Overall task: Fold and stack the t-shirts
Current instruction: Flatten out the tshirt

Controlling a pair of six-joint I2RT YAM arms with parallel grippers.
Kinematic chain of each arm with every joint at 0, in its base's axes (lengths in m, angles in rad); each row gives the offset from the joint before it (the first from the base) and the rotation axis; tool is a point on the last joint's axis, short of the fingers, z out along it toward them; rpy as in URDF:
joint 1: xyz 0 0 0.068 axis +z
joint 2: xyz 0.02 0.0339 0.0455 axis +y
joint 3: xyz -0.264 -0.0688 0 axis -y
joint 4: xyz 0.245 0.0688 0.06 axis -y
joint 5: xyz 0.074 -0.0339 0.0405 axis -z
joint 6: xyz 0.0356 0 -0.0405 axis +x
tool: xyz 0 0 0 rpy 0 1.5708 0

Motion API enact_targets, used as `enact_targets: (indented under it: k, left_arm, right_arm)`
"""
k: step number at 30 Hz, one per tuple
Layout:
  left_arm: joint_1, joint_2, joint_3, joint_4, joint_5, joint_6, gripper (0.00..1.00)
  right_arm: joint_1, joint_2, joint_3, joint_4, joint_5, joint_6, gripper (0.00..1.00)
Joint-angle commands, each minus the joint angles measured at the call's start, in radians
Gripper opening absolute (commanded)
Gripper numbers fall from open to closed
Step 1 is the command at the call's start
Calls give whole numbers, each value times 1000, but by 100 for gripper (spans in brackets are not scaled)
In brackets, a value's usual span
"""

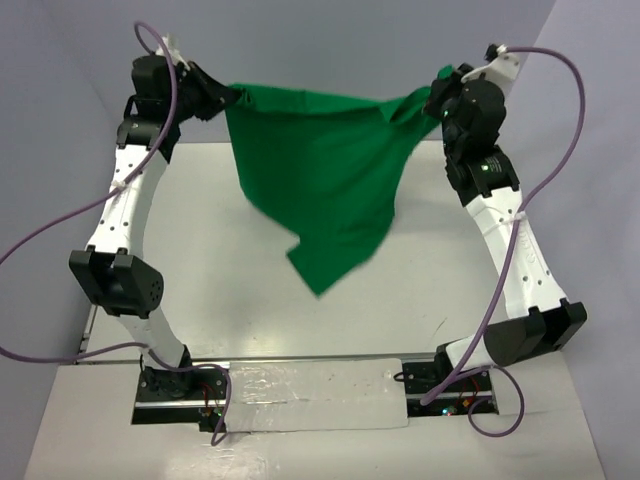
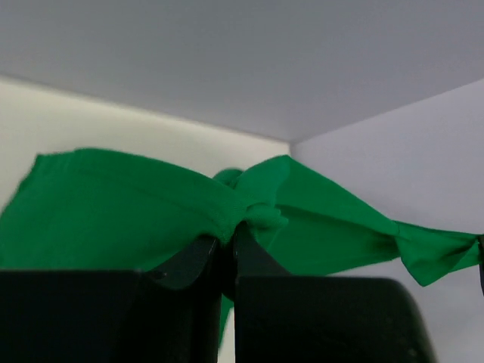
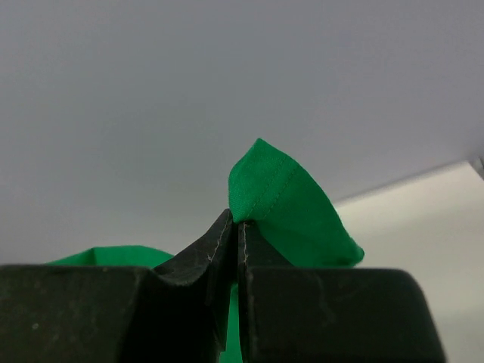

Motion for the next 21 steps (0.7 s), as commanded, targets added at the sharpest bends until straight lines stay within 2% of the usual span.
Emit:
enact_targets:
  k: [1,4,6,9,14,15,17,18,19,20,21]
  left_arm:
    - [25,7,149,112,110,-27,10]
    - [59,-10,100,180,147,-60,10]
    - [78,-39,15,236,167,-77,11]
    - [91,-92,-130,289,175,-77,10]
    - [95,-224,-492,342,153,-55,11]
    - [95,-266,-625,349,151,-51,14]
    - [95,-326,-836,325,126,-44,41]
    - [95,-348,-918,299,110,-45,63]
    - [95,-363,-974,282,101,-45,78]
    - [95,-370,-1011,262,87,-40,85]
    - [95,-385,-1080,222,66,-31,96]
  right_arm:
    - [-14,-20,137,231,26,-11,9]
    - [-14,-30,128,247,14,-4,9]
    - [-14,-74,71,267,4,0,9]
    - [-14,-168,-145,293,-1,12,9]
    - [-11,-408,-529,286,12,49,9]
    - [-11,-475,-645,261,17,76,9]
    - [-6,-558,-781,209,14,150,12]
    - [-4,-610,-859,187,-10,183,22]
    - [-3,-645,-928,167,-29,203,29]
    - [0,-671,-973,129,-45,233,39]
    - [8,-720,-1014,83,-72,264,57]
